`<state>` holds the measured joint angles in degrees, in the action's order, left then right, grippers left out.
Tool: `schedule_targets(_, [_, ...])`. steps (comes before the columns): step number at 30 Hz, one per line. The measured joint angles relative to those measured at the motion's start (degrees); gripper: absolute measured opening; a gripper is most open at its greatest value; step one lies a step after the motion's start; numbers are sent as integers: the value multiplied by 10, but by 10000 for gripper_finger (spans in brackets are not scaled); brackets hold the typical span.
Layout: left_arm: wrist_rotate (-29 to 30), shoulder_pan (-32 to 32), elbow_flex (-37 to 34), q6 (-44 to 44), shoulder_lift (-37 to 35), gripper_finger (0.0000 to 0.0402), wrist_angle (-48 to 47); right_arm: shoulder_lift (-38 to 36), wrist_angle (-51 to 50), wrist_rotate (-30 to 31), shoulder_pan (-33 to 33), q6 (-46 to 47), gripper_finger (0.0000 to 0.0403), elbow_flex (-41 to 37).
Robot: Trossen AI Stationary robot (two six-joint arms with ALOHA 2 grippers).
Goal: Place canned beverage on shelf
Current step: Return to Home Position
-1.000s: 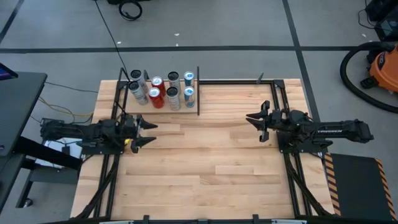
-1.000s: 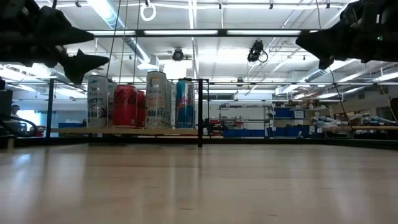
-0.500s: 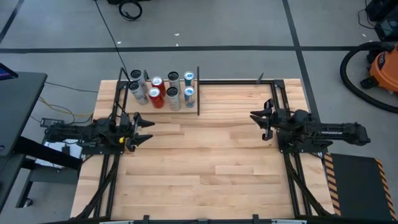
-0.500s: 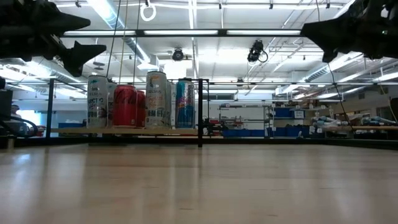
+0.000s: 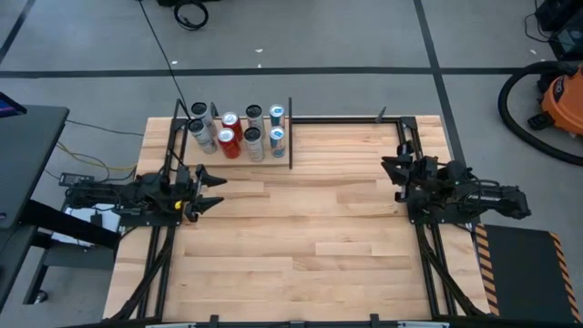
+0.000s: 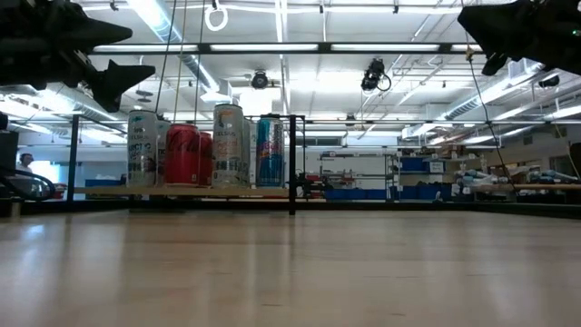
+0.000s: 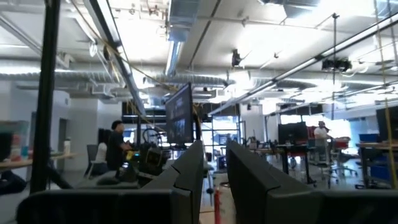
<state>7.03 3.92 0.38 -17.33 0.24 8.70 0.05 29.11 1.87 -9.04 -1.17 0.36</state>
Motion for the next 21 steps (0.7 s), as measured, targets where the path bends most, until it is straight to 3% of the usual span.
schedule_targets(21, [0,24,0,0,0,307,0,1,4,1,-31,0,79,0])
